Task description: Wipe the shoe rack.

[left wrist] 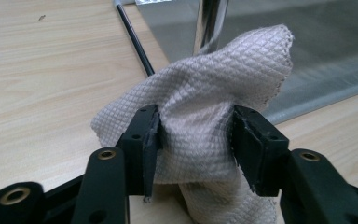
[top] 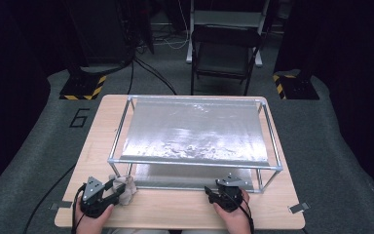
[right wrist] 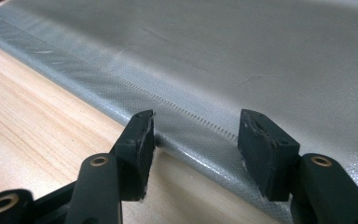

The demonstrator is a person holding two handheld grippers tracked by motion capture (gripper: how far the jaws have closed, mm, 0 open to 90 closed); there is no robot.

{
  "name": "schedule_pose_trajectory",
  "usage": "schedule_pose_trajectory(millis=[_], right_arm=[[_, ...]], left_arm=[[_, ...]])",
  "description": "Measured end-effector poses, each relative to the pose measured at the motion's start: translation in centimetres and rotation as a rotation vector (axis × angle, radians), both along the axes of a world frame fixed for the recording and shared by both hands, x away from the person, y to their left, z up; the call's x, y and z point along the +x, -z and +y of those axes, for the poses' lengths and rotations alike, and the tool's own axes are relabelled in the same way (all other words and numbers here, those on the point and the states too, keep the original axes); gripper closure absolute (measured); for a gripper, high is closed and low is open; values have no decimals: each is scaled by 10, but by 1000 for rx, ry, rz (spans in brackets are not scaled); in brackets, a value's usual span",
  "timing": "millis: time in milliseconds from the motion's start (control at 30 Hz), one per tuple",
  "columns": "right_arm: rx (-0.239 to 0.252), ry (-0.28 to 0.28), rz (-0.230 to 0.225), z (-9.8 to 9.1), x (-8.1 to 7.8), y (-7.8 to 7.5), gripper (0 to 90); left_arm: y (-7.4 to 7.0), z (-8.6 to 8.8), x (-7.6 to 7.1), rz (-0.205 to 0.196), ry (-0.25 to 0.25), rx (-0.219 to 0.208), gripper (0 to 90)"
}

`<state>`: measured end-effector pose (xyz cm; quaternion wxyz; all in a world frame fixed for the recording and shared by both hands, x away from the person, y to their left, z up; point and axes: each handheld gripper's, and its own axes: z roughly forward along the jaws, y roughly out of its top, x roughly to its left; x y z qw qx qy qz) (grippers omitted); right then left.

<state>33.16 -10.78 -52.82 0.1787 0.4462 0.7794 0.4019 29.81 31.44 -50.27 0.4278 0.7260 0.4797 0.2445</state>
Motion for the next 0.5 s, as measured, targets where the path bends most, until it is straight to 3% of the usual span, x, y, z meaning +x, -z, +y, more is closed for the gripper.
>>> schedule_pose_trajectory(millis=[67,367,433,500], right_arm=[[0,1,0,0,0,0,457],[23,3,7,1,0,0,457],[6,9,2,1,0,0,457],[23,8,8,2,-1,0,457]], left_arm=[[1,-3,3,4,-8,-30,489],[3,-7,13,-2,-15,-39,499],[2,-7,14,4,-6,-30,540],[2,-8,13,-13,-23,-30,591]])
